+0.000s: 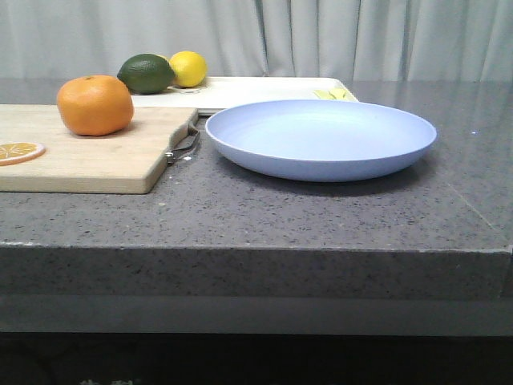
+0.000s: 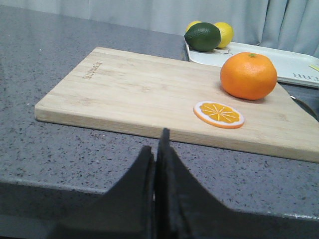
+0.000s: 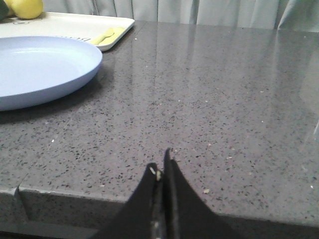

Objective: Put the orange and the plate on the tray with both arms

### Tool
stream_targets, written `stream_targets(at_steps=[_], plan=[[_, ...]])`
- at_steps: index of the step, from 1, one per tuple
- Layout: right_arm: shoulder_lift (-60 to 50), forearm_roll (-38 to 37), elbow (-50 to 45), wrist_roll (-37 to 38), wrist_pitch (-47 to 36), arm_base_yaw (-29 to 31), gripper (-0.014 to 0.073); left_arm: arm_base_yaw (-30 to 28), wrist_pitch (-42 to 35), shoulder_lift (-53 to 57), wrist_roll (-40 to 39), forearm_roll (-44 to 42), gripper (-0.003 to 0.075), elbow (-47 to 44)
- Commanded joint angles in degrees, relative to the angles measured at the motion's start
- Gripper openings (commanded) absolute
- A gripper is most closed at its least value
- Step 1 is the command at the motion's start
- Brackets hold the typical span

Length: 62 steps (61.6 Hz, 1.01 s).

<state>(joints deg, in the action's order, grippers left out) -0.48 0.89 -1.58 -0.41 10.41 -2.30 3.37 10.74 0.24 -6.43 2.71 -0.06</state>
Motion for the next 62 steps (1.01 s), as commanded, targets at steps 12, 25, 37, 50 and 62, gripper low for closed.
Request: stream_targets(at_steps=[12, 25, 37, 50, 62], plan=[[-1.4, 0.1, 0.2, -0.4, -4.2, 0.3, -0.0062, -0.2, -4.9, 1.2, -0.4, 0.4, -0.0017, -0.2], [-1.4, 0.1, 0.2, -0.4, -4.2, 0.3, -0.0062, -0.2, -4.9, 1.2, -0.4, 0.4, -0.0017, -0.2], [-1.4, 0.1, 0.2, -0.4, -4.2, 0.3, -0.0062, -0.2, -4.9, 1.2, -0.4, 0.4, -0.0017, -0.2], [-1.4, 0.1, 0.2, -0.4, -4.2, 0.3, -0.0062, -0.2, -4.9, 1.2, -0.4, 0.4, -0.0017, -0.2], [-1.4, 0.1, 0.2, -0.4, -5.8, 0.3, -0.0062, -0.2, -8.2, 1.2, -0.4, 0.4, -0.0017, -0.2]])
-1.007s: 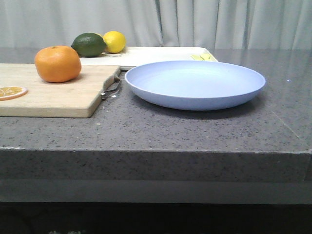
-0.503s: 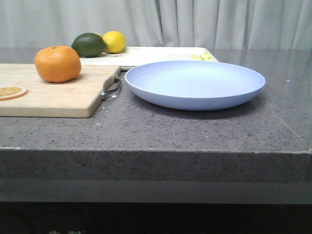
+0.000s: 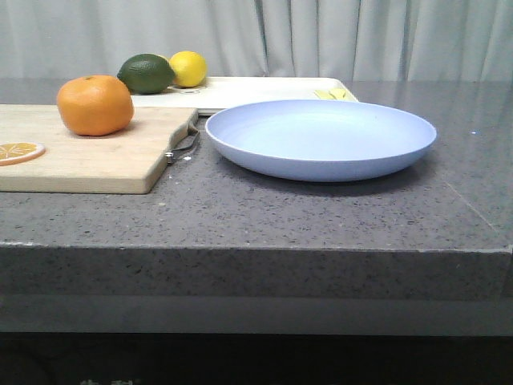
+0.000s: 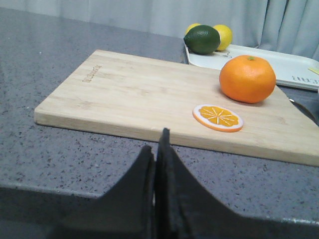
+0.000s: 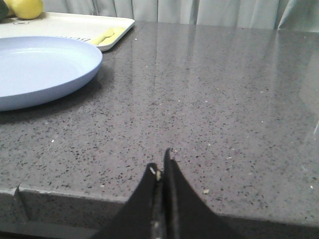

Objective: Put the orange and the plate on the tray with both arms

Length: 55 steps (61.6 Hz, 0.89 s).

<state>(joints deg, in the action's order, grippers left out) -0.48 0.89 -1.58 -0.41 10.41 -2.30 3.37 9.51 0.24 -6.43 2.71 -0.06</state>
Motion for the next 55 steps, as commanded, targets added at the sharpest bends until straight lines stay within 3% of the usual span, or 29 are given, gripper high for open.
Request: stream_targets(at_steps=[1, 12, 24, 31, 41, 55], plan=[[-1.4, 0.1, 0.2, -0.4, -5.9, 0.3, -0.0062, -0.2, -7.5, 1.2, -0.4, 0.4, -0.0017, -0.2], [-1.4, 0.4, 0.8, 0.0, -6.5, 0.3, -0.0062, -0.2, -13.6, 1.2, -0.4, 0.1, -0.0017, -0.2], [-1.2, 0.4, 7.7, 0.0, -5.5, 0.3, -0.0059, -0.2, -19.6, 1.0, -0.4, 0.1, -0.0017, 2.3], [1.4, 0.4, 15.2, 0.0, -2.1, 0.3, -0.0059, -0.2, -15.1, -0.9, -0.4, -0.4, -0.0017, 8.7], [11.0, 0.9, 27.2, 0.0, 3.0, 0.3, -0.0059, -0.2, -2.1, -10.8, -0.4, -5.2, -0.0017, 21.7], [26.6, 1.0, 36.9, 0.0, 4.0, 0.3, -0.0059, -0.2, 1.8, -27.8, -0.3, -8.2, -0.0017, 32.8]])
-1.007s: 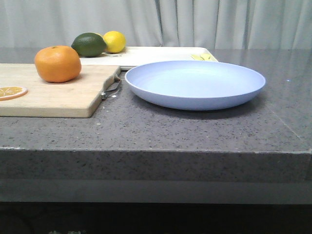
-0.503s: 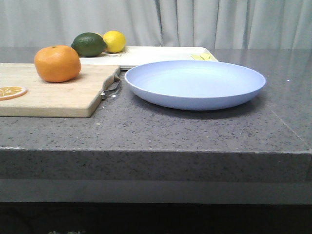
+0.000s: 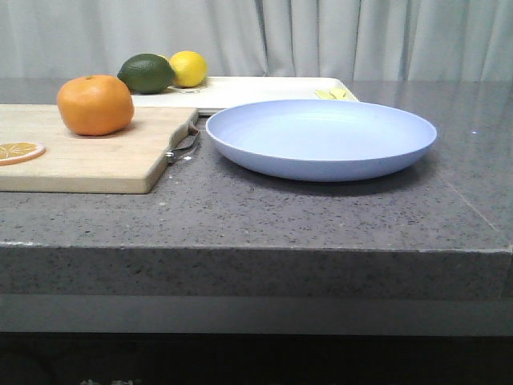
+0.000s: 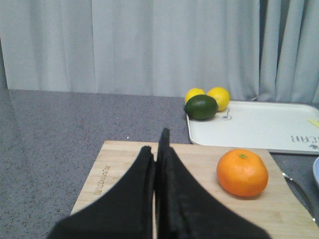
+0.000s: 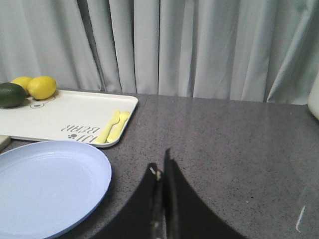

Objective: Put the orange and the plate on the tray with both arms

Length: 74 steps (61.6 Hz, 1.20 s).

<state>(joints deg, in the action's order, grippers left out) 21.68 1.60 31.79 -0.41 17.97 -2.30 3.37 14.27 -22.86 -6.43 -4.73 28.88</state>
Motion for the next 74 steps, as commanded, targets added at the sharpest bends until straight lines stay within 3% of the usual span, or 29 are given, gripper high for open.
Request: stream_targets(at_steps=[1, 11, 15, 20, 27, 34, 40, 64, 74], plan=[[5.4, 0.3, 3.8, 0.0, -3.7, 0.3, -0.0059, -0.2, -3.0, -5.6, -0.3, -0.8, -0.0017, 4.3], [8.9, 0.3, 4.0, 0.0, -4.2, 0.3, -0.004, -0.2, -4.0, -9.7, -0.3, -0.7, -0.0017, 5.3], [8.9, 0.3, 3.9, 0.0, -4.3, 0.3, 0.001, -0.2, -4.0, -9.9, -0.3, -0.7, -0.0013, 5.3], [8.9, 0.3, 3.9, 0.0, -4.3, 0.3, 0.0122, -0.2, -4.5, -9.9, -0.3, -0.7, 0.0046, 5.0], [8.9, 0.3, 3.9, 0.0, -4.3, 0.3, 0.0342, -0.2, -4.5, -9.9, -0.3, -0.7, 0.0253, 4.9], [8.9, 0.3, 3.9, 0.0, -4.3, 0.3, 0.0569, -0.2, -4.5, -9.9, -0.3, -0.7, 0.0539, 4.9], [8.9, 0.3, 3.9, 0.0, -4.3, 0.3, 0.0663, -0.2, -4.5, -9.9, -0.3, -0.7, 0.0686, 4.9], [8.9, 0.3, 3.9, 0.0, -4.3, 0.3, 0.0654, -0.1, -5.6, -10.7, -0.3, 0.5, 0.0702, 5.1], [8.9, 0.3, 3.9, 0.0, -4.5, 0.3, 0.0654, 0.9, -4.0, -17.0, -0.3, 2.8, 0.0702, 8.0]])
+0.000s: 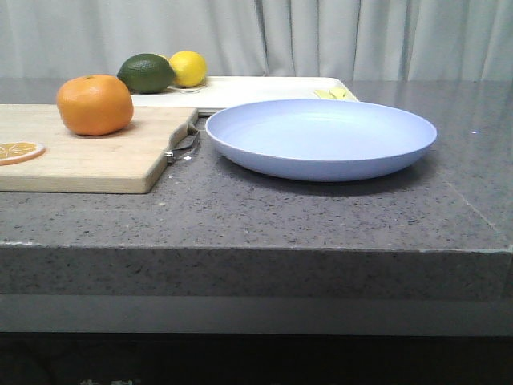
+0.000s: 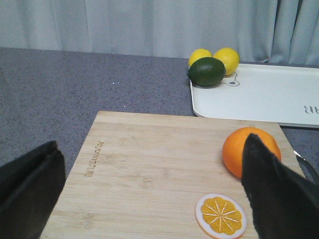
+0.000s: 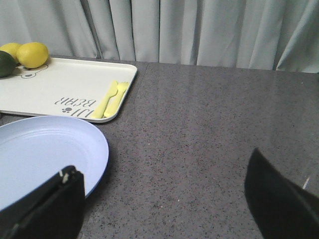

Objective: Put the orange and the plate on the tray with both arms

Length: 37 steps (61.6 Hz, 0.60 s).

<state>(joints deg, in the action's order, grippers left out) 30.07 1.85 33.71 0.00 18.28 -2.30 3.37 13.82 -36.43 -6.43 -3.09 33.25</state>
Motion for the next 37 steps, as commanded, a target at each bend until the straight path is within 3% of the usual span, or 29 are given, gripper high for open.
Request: stream_targets(at_steps=[1, 21, 37], plan=[[0.5, 0.0, 2.0, -0.4, -4.8, 0.3, 0.0654, 1.1, -3.1, -4.3, -0.3, 1.1, 0.0702, 4.1], [0.5, 0.0, 2.0, -0.4, -4.8, 0.3, 0.0654, 11.3, 8.6, -27.1, -0.3, 1.7, 0.0702, 22.9], [0.5, 0.0, 1.9, -0.4, -5.1, 0.3, 0.0654, 16.6, 23.6, -45.7, -0.3, 4.6, 0.0702, 42.9]])
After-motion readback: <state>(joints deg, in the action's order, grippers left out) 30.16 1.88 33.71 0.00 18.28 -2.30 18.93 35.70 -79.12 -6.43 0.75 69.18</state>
